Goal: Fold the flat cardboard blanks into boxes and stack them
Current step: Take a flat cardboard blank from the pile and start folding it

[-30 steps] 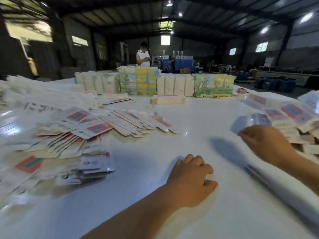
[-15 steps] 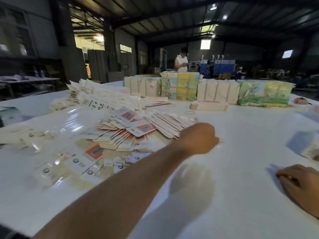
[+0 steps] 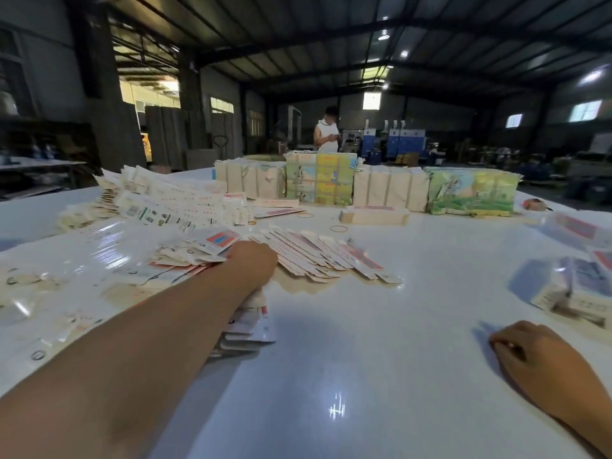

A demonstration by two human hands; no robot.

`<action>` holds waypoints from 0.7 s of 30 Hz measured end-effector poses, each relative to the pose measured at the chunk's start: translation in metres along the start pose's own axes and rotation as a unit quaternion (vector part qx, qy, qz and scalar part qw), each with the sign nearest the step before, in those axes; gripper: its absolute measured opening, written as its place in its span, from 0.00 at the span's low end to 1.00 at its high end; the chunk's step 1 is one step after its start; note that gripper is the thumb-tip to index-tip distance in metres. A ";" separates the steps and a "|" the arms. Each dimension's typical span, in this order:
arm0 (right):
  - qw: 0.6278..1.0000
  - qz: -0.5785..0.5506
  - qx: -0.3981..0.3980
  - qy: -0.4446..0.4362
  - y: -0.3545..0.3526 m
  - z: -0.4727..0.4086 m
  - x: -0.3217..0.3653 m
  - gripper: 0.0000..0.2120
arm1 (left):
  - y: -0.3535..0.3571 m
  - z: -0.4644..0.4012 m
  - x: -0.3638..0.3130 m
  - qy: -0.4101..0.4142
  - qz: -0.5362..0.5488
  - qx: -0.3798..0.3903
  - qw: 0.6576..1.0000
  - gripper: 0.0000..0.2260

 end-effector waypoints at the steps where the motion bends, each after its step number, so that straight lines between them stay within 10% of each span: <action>1: 1.000 0.000 0.002 0.003 -0.001 0.000 0.001 0.12 | -0.009 0.003 0.002 0.003 -0.020 0.000 1.000 0.10; 10: 1.000 -0.018 0.005 -0.015 -0.009 0.006 0.008 0.13 | -0.117 0.073 -0.013 -0.029 -0.028 -0.119 0.992 0.10; 21: 0.991 -0.113 0.059 0.044 -0.014 0.004 0.004 0.12 | -0.031 0.119 -0.181 0.216 0.213 -0.330 0.894 0.20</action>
Point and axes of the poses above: each hand's wrist, its own z-axis away from the middle knuckle, its own y-axis out of the palm, x = y × z, the point moved 1 cm from there along -z, towards the middle knuckle, and after that the axes turned 4 degrees about x, right-handed, at the moved point
